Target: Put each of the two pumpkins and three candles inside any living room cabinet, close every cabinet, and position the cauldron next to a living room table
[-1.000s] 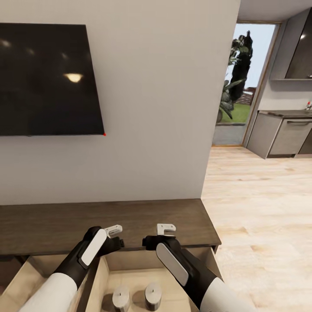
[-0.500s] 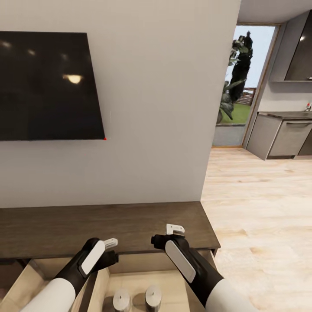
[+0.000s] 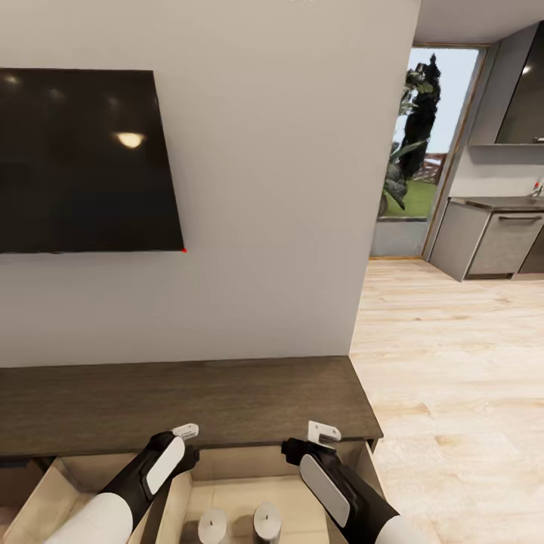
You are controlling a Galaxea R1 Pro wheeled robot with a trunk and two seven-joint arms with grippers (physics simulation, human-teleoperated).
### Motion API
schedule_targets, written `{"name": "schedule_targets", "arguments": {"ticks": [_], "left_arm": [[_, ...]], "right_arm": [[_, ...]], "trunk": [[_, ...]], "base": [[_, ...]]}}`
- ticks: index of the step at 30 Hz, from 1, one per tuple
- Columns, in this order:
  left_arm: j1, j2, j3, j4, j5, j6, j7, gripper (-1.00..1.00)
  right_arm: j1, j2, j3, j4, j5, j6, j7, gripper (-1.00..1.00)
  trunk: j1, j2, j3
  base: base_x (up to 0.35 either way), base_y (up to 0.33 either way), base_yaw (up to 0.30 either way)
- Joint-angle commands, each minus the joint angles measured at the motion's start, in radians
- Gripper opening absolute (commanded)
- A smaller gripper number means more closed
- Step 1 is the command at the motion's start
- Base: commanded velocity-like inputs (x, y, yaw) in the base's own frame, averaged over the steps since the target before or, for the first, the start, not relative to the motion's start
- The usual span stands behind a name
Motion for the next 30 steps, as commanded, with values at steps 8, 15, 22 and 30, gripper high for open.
{"name": "schedule_targets", "arguments": {"ticks": [8,15,22,30], "left_arm": [[0.001,0.001,-0.046,0.079,0.009,-0.126,0.007,1.00],[0.003,0.002,-0.046,0.078,0.009,-0.132,0.006,1.00],[0.004,0.002,-0.046,0.078,0.009,-0.133,0.006,1.00],[0.004,0.002,-0.046,0.083,0.009,-0.161,0.006,1.00]], "right_arm": [[0.004,-0.001,0.005,0.049,-0.006,-0.022,0.045,1.00],[0.004,-0.001,0.005,0.058,-0.005,-0.024,0.046,1.00],[0.004,-0.001,0.005,0.061,-0.004,-0.024,0.046,1.00],[0.004,0.000,0.005,0.077,-0.005,-0.057,0.046,1.00]], "trunk": [[-0.012,0.021,0.008],[-0.016,0.028,0.012],[-0.042,0.077,0.034],[-0.073,0.133,0.059]], "base": [[0.000,0.000,0.000],[0.000,0.000,0.000],[0.000,0.000,0.000],[0.000,0.000,0.000]]}}
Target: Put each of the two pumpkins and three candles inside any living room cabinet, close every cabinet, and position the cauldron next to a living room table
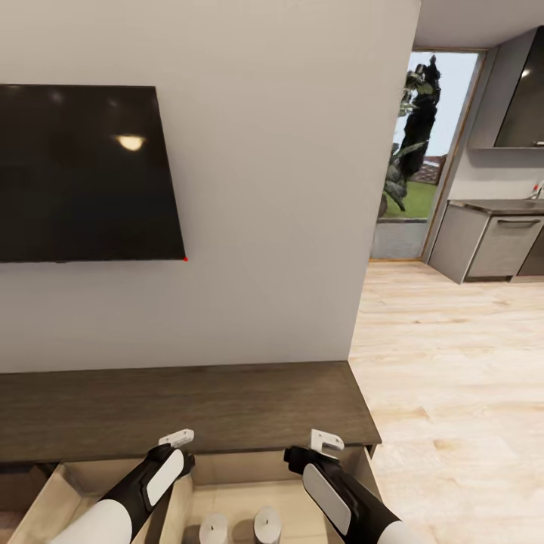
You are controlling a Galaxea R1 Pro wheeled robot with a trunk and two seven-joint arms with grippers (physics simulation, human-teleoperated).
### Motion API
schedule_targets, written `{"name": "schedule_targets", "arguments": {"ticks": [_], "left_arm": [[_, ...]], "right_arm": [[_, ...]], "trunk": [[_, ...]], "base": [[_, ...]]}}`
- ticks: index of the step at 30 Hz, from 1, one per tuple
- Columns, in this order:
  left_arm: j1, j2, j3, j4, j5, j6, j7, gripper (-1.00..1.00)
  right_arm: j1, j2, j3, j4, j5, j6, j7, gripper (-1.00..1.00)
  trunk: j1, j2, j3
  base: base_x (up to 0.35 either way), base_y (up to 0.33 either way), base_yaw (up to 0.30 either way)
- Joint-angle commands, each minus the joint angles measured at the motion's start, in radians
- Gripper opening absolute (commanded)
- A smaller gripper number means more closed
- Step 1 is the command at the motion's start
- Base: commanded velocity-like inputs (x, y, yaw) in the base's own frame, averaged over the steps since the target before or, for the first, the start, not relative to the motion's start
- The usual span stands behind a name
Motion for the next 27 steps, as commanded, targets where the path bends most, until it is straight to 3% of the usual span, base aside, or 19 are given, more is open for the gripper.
{"name": "schedule_targets", "arguments": {"ticks": [1,27], "left_arm": [[0.000,0.001,-0.008,-0.002,0.008,-0.002,0.008,1.00],[0.003,0.003,-0.008,0.001,0.008,-0.013,0.008,1.00]], "right_arm": [[-0.001,0.000,0.004,0.007,-0.004,-0.008,-0.007,1.00],[-0.001,0.000,0.004,0.056,-0.002,-0.080,-0.005,1.00]], "trunk": [[-0.004,0.007,0.002],[-0.104,0.189,0.084]], "base": [[0.000,0.000,0.000],[0.000,0.000,0.000]]}}
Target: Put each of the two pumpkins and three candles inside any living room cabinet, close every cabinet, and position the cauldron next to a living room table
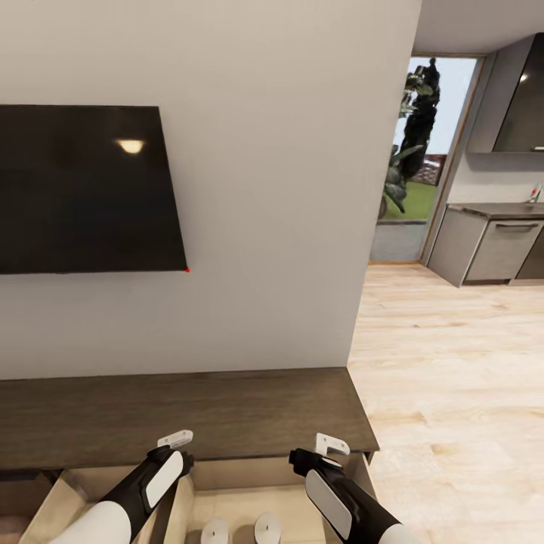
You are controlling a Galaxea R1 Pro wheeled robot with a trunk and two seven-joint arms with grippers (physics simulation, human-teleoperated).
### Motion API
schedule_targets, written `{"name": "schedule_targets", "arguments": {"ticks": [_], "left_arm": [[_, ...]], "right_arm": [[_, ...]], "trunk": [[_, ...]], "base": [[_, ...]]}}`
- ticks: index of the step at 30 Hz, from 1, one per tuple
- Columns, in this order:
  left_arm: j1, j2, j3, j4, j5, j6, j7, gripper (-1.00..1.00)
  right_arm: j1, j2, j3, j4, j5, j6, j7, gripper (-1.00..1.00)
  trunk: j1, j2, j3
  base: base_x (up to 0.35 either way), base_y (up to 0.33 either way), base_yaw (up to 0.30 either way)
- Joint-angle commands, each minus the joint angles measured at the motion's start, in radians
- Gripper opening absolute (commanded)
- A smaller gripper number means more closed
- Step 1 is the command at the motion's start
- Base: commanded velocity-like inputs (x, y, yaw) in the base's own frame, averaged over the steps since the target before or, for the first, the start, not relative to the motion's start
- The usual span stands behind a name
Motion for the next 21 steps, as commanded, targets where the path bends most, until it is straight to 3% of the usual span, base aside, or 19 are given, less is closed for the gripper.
{"name": "schedule_targets", "arguments": {"ticks": [1,21], "left_arm": [[0.000,0.001,-0.008,-0.002,0.008,0.004,0.008,1.00],[0.002,-0.001,-0.008,-0.002,0.008,0.004,0.008,1.00]], "right_arm": [[-0.001,-0.001,0.004,-0.001,-0.004,0.003,-0.007,1.00],[-0.001,-0.001,0.004,0.012,-0.004,0.002,-0.008,1.00]], "trunk": [[-0.004,0.007,0.002],[-0.081,0.147,0.065]], "base": [[0.000,0.000,0.000],[-0.041,0.000,0.013]]}}
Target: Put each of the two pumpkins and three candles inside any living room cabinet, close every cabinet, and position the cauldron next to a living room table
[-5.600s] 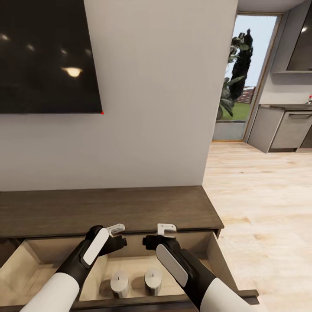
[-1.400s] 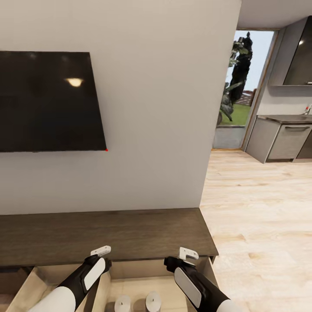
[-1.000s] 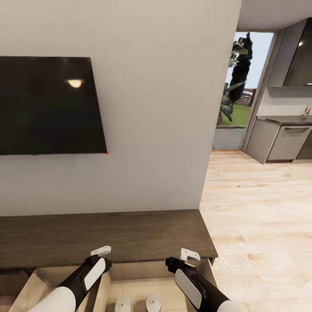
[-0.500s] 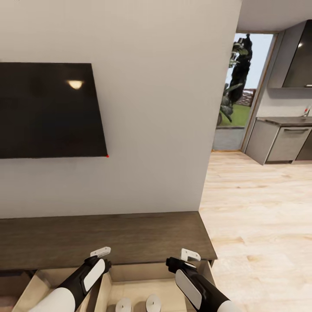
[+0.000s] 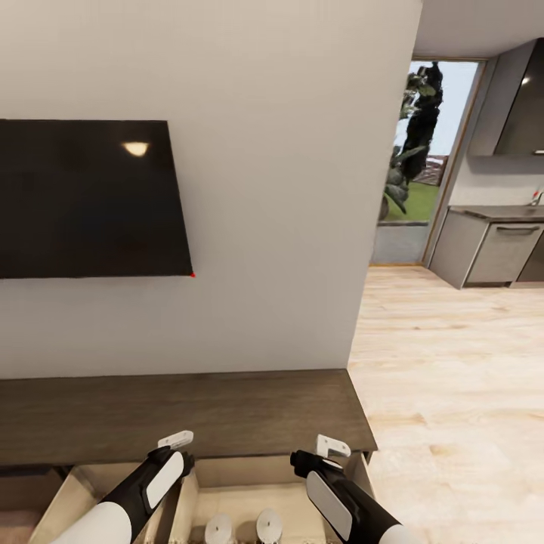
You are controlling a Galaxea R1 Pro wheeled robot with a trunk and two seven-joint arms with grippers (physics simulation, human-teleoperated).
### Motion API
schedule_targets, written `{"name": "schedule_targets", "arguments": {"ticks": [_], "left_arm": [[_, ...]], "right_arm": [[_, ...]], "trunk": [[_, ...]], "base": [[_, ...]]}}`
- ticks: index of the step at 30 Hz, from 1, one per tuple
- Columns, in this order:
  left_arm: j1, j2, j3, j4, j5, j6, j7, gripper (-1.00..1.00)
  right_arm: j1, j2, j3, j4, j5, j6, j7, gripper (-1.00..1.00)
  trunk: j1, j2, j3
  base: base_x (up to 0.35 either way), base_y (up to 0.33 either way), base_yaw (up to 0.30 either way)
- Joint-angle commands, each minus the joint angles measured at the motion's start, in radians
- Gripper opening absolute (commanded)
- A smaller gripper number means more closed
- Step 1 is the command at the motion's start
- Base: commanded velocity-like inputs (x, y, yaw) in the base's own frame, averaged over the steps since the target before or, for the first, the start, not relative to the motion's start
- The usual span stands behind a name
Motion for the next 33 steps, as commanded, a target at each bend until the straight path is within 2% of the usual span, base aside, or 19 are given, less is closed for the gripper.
{"name": "schedule_targets", "arguments": {"ticks": [1,7,33], "left_arm": [[-0.001,0.001,-0.008,-0.002,0.008,0.004,0.008,1.00],[-0.001,0.003,-0.008,-0.002,0.008,0.004,0.008,1.00],[0.000,0.003,-0.008,-0.002,0.009,0.002,0.008,1.00]], "right_arm": [[-0.001,-0.001,0.004,0.001,-0.003,0.004,-0.007,1.00],[-0.001,-0.001,0.004,0.005,-0.002,0.004,-0.007,1.00],[-0.001,0.000,0.004,0.005,-0.001,0.004,-0.007,1.00]], "trunk": [[-0.004,0.006,0.002],[-0.027,0.048,0.021],[-0.027,0.048,0.021]], "base": [[-0.160,0.000,0.147],[-0.126,0.000,0.222],[-0.005,0.000,0.290]]}}
